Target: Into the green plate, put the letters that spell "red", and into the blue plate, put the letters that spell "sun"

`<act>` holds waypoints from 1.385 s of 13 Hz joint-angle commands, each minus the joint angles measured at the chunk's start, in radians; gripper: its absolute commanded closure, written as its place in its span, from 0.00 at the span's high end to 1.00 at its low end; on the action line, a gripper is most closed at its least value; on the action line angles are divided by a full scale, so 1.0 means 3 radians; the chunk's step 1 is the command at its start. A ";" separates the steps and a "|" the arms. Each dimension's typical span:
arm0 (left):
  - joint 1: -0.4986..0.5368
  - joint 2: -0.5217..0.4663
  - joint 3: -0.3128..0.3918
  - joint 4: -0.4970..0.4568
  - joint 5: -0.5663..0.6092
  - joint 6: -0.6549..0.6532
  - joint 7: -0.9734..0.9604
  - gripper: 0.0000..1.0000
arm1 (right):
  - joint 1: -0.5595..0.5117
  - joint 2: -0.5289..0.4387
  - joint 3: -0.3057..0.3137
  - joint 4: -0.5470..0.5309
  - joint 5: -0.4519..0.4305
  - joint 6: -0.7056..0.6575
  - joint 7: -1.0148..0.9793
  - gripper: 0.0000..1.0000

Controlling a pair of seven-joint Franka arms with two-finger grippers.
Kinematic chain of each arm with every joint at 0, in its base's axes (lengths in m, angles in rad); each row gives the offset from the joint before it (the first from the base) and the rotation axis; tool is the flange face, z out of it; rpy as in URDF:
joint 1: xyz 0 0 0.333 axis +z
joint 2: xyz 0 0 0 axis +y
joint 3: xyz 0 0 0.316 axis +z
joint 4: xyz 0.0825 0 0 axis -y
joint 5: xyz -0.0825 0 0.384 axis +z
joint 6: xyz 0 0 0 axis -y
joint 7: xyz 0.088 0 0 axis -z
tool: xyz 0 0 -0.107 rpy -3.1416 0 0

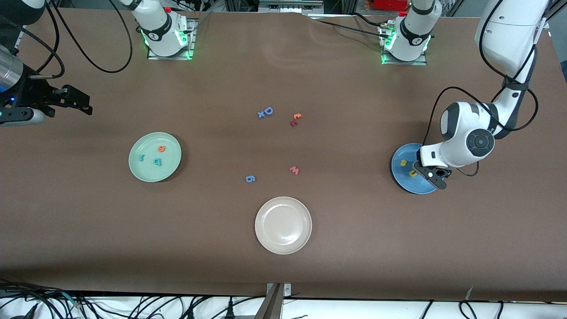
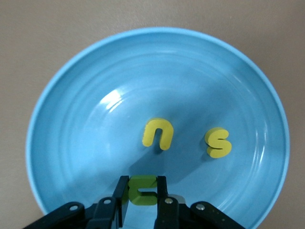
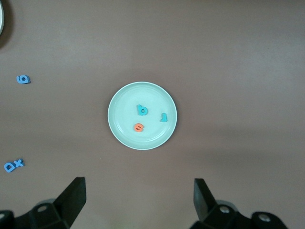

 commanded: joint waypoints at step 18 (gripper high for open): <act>0.0010 -0.0854 -0.0169 0.1684 -0.0558 -0.2063 -0.1587 1.00 | 0.0035 0.0013 -0.0036 0.0069 0.0065 -0.0033 -0.0055 1.00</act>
